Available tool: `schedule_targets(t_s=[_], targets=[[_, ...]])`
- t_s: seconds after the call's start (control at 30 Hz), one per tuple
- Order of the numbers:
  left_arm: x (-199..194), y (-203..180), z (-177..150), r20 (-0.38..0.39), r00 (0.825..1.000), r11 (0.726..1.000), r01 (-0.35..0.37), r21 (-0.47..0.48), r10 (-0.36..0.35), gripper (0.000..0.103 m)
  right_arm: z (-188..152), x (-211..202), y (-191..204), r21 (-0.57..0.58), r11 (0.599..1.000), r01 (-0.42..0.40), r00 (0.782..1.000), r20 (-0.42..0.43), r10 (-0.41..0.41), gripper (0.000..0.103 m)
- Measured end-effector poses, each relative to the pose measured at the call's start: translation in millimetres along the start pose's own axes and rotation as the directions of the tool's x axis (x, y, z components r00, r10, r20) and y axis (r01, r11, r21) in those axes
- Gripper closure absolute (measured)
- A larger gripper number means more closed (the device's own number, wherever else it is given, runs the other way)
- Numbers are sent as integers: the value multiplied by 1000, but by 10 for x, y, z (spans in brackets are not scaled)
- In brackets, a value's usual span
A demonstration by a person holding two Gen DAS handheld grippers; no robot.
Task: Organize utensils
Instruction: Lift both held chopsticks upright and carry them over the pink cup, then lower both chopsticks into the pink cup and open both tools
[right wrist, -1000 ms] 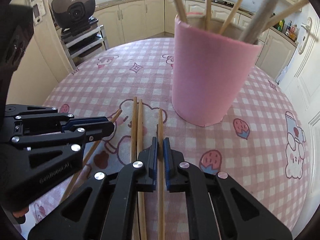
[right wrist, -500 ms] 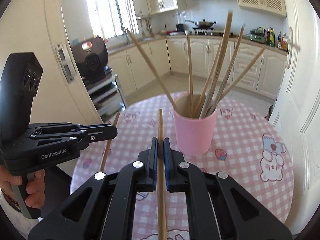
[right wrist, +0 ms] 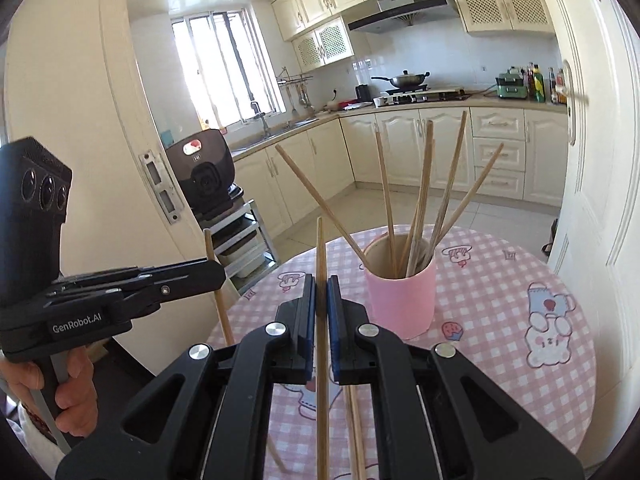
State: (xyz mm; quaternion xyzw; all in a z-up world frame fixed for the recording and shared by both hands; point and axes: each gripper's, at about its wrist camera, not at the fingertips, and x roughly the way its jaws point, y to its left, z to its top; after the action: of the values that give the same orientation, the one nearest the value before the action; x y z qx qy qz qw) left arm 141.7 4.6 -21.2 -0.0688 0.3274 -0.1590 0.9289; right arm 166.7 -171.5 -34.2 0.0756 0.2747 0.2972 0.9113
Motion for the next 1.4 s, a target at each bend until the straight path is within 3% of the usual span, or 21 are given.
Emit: schedule_targets(t_s=[0.43, 0.67, 0.87, 1.1, 1.4], targets=[[-41, -82, 104, 26, 1000, 1000, 17, 13, -17, 98, 33, -101, -1, 9, 1000, -20, 999, 38, 20, 98], [-109, -210, 367, 81, 996, 999, 27, 42, -31, 98, 154, -191, -2, -26, 998, 50, 991, 124, -46, 98], [-201, -376, 707, 174, 985, 996, 6, 85, -21, 98, 413, -276, 46, -60, 994, 93, 970, 231, -77, 98], [-214, -426, 1057, 264, 965, 996, -15, 83, -7, 98, 707, -292, 138, -96, 984, 151, 930, 350, -108, 98], [-96, -318, 1265, 340, 940, 998, -58, 38, 42, 98, 807, -16, 128, -131, 963, 235, 894, 418, -161, 98]])
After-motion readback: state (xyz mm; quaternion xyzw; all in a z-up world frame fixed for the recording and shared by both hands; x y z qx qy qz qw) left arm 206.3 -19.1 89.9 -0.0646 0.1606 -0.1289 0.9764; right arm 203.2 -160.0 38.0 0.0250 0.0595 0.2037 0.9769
